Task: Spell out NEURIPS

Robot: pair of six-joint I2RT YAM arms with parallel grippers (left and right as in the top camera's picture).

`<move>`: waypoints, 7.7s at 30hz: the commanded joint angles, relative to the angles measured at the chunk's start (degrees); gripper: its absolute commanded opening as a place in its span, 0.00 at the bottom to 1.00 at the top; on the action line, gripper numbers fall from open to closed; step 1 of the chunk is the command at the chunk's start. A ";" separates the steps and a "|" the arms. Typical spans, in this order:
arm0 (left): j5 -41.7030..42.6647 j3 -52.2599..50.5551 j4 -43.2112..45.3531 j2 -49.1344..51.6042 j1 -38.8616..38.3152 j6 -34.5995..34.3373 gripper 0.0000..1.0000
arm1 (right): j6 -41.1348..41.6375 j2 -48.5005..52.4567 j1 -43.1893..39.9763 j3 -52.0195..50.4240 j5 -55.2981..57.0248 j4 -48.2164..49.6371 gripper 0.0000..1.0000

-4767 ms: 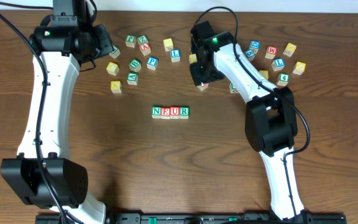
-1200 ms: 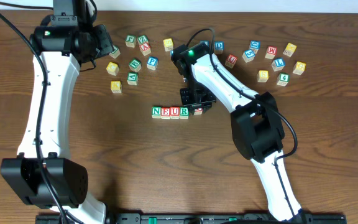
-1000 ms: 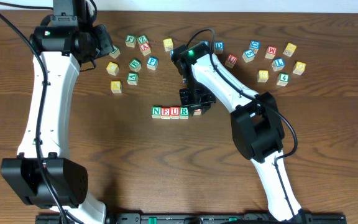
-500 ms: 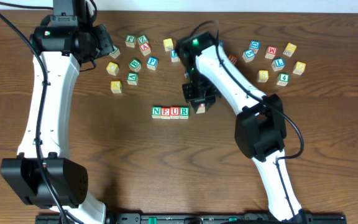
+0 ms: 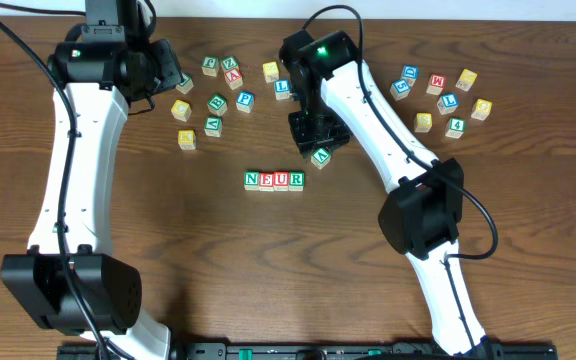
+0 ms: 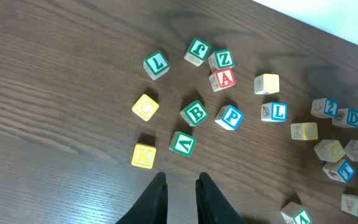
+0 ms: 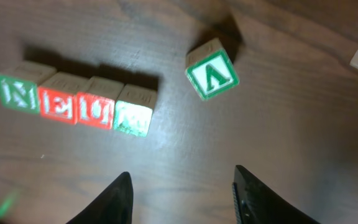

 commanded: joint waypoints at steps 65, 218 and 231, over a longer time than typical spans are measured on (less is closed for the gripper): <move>-0.52 -0.26 -0.35 0.79 0.13 -0.04 0.25 | -0.07 0.59 -4.42 -19.06 2.75 15.80 0.02; -0.52 -0.26 -0.35 0.79 0.13 -0.07 0.26 | -18.10 -10.67 -10.10 -41.03 -7.15 36.09 0.08; -0.52 -0.26 -0.35 0.79 0.13 -0.07 0.26 | -18.08 -10.69 -11.93 -40.61 -7.85 36.59 0.09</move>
